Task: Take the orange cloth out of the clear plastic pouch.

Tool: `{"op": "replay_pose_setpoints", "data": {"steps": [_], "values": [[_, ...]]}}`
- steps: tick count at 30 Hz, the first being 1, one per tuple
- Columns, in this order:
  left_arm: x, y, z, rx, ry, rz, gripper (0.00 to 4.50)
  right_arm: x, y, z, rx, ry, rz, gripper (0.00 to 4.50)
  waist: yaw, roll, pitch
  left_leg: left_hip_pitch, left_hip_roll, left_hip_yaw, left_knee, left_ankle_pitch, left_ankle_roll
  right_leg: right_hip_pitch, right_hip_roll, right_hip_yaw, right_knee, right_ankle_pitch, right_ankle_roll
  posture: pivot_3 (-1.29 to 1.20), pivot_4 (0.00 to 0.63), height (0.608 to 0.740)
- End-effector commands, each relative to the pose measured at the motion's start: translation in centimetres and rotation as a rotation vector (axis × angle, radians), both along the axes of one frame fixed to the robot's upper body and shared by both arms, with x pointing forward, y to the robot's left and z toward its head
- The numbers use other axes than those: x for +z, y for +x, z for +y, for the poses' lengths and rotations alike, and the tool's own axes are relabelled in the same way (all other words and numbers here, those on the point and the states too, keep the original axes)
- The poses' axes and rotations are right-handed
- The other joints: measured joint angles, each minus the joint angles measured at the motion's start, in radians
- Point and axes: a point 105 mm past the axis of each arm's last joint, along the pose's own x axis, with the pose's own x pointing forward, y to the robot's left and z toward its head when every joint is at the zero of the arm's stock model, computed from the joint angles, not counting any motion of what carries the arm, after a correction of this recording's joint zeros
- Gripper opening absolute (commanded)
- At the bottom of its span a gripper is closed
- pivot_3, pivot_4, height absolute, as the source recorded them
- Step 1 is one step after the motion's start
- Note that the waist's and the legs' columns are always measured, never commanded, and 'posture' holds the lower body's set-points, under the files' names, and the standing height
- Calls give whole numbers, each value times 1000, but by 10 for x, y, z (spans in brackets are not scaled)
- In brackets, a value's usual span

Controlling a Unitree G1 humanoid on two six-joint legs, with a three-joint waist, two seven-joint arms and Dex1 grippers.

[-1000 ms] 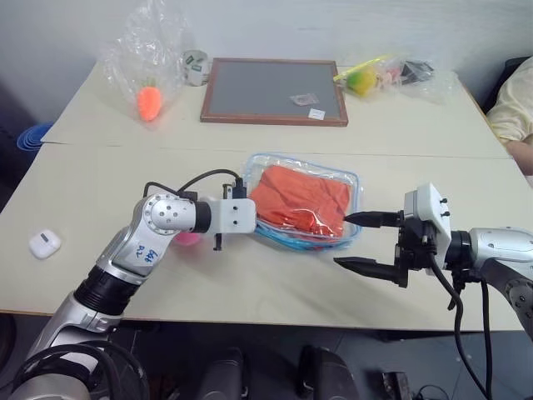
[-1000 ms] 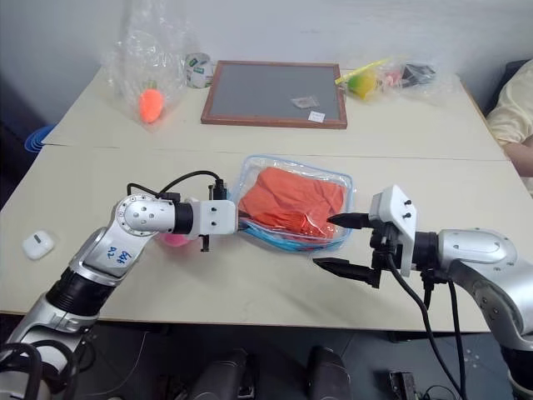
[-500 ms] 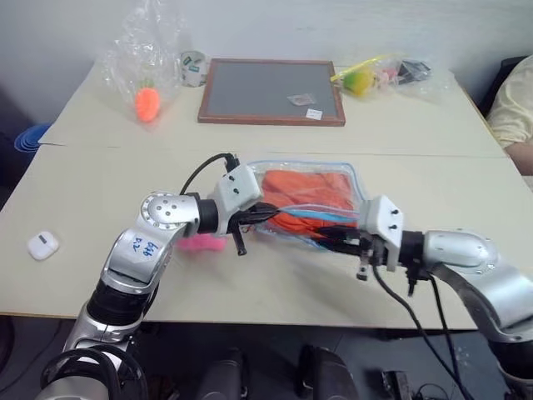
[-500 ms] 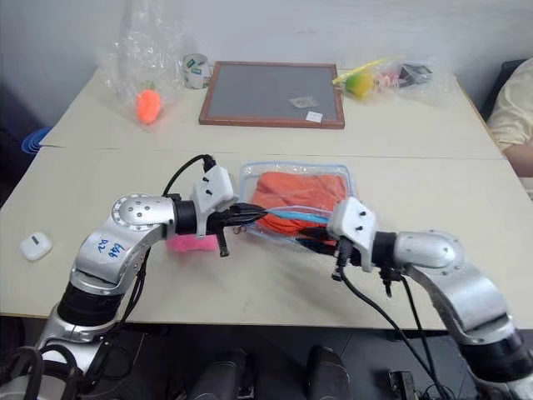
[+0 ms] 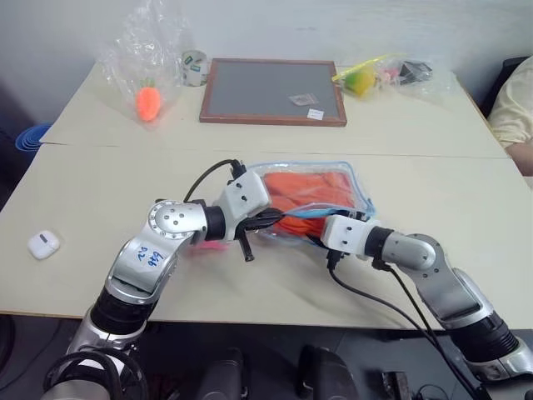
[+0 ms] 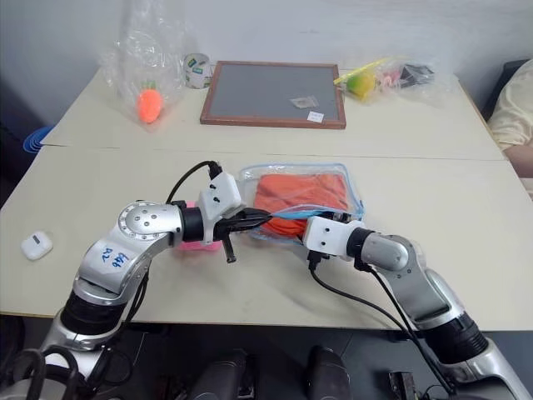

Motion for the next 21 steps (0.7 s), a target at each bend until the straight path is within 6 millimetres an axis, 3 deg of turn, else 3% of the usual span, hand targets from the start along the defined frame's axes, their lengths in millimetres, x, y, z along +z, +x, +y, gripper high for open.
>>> {"op": "replay_pose_setpoints", "data": {"steps": [1,10,21], "values": [[12,-6,-9,-33,-30,-49,0,-6,-4,9,38,-40,-26,3074,0,0,0,0,0,0,0,0,0,0,0,0,0,0,0,0,150,740],[15,-6,-10,-48,-18,-72,0,-9,8,6,24,-146,-121,3074,-1,0,0,0,0,0,0,0,0,0,0,0,0,0,0,0,150,740],[23,-2,-9,-46,-33,-86,0,-33,36,12,-2,-252,-170,3074,-4,0,0,1,0,0,0,0,-1,1,0,0,0,0,0,0,150,740]]}}
